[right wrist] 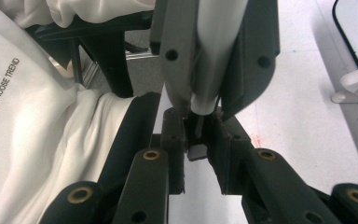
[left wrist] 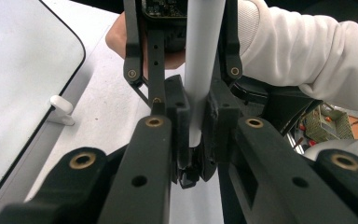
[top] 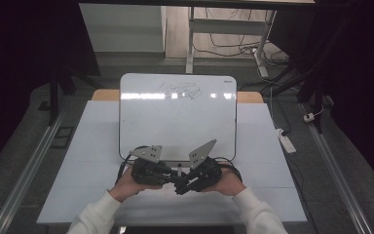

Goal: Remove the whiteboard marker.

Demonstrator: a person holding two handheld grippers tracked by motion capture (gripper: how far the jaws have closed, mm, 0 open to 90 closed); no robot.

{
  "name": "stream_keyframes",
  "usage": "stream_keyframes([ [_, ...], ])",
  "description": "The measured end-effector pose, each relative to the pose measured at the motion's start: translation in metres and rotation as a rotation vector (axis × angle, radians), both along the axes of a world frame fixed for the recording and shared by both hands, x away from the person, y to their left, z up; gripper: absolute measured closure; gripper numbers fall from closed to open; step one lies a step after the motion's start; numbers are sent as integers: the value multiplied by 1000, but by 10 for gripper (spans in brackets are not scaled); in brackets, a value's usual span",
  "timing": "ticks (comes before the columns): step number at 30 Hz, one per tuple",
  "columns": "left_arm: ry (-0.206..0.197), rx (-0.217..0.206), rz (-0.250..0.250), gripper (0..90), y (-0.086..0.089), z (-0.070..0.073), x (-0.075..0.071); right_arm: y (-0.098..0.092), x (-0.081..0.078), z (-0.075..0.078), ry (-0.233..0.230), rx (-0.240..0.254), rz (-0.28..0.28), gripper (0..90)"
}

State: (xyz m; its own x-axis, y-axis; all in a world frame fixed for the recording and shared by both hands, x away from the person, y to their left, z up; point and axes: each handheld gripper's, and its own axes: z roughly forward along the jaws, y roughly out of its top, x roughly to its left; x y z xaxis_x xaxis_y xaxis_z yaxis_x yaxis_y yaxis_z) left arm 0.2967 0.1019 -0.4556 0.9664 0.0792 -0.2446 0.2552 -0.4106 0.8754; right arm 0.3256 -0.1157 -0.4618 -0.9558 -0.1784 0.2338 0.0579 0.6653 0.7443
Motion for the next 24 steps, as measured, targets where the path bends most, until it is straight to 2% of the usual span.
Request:
stream_keyframes([
  [5, 12, -11, 20, 808, 2, 0, 1, 2, -2, 1, -31, 16, -31, 763],
  [9, 20, -37, 33, 798, 5, 1, 3, 1, -2, 2, -36, 34, -52, 767],
  [12, 26, -42, 59, 775, 6, 1, 3, 0, -1, 2, -38, 48, -79, 768],
  [13, 29, -46, 72, 671, 7, 1, 4, -1, 0, 1, -40, 53, -103, 768],
  [14, 33, -52, 85, 633, 8, 1, 4, -1, 1, 1, -41, 56, -117, 768],
  [15, 23, -63, 115, 605, 11, 3, 3, -2, 1, 1, -41, 59, -127, 768],
  [16, 23, -63, 115, 571, 11, 3, 3, -2, 2, 1, -46, 63, -139, 768],
  [18, 12, -75, 160, 493, 16, 6, 2, -4, 2, 2, -52, 72, -166, 768],
  [19, 12, -78, 184, 493, 20, 7, 1, -4, 2, 2, -52, 72, -166, 768],
  [20, 9, -77, 210, 465, 24, 8, 0, -6, 3, 4, -65, 87, -192, 768],
  [21, 1, -68, 241, 465, 28, 9, -2, -6, 3, 4, -65, 87, -192, 768],
  [23, -11, -32, 320, 416, 37, 10, -7, -10, 3, 7, -83, 123, -241, 767],
  [24, -15, -18, 351, 416, 43, 8, -11, -10, 3, 7, -83, 123, -241, 767],
])
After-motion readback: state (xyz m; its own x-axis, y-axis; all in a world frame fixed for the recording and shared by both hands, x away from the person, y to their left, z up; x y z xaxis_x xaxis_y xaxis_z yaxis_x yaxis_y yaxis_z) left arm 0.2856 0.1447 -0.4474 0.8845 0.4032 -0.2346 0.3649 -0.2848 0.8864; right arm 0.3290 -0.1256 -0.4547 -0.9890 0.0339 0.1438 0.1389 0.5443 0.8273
